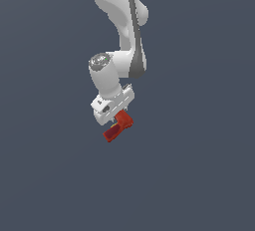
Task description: Pick up the object and move it to a goal position.
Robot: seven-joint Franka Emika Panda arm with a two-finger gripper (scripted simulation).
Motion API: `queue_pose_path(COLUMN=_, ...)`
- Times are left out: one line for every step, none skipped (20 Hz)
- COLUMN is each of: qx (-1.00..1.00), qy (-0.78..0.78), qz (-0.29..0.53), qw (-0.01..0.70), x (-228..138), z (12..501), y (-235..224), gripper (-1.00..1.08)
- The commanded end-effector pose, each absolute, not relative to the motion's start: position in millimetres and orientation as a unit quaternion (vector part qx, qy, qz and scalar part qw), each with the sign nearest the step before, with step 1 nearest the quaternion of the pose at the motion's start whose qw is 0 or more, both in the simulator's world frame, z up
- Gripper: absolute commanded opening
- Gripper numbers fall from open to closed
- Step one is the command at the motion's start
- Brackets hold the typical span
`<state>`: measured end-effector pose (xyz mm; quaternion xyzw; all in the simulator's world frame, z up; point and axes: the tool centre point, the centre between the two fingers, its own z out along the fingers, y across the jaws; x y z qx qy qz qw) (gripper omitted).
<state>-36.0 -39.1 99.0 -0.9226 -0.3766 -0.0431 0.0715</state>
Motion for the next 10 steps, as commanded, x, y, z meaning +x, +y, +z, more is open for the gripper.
queue_pose_path(qx=-0.923, qy=-0.377, qz=-0.045, qw=0.070, x=-47, z=119, y=-39, gripper=-1.00)
queue_pose_path(qx=-0.923, qy=-0.377, qz=-0.045, qw=0.070, x=-52, z=125, y=-39, gripper=-1.00)
queue_pose_path(qx=-0.923, qy=-0.377, qz=-0.045, qw=0.070, x=-56, z=132, y=-39, gripper=-1.00)
queue_pose_path(qx=-0.923, qy=-0.377, qz=-0.045, qw=0.070, x=-61, z=139, y=-39, gripper=-1.00)
queue_pose_path(qx=-0.923, qy=-0.377, qz=-0.045, qw=0.070, x=-66, z=146, y=-38, gripper=-1.00)
queue_pose_path(qx=-0.923, qy=-0.377, qz=-0.045, qw=0.070, x=-71, z=153, y=-38, gripper=-1.00)
queue_pose_path(qx=-0.923, qy=-0.377, qz=-0.045, qw=0.070, x=-75, z=160, y=-38, gripper=-1.00)
queue_pose_path(qx=-0.923, qy=-0.377, qz=-0.045, qw=0.070, x=-79, z=166, y=-38, gripper=-1.00)
queue_pose_path(qx=-0.923, qy=-0.377, qz=-0.045, qw=0.070, x=-83, z=172, y=-38, gripper=-1.00)
queue_pose_path(qx=-0.923, qy=-0.377, qz=-0.045, qw=0.070, x=-87, z=178, y=-38, gripper=-1.00)
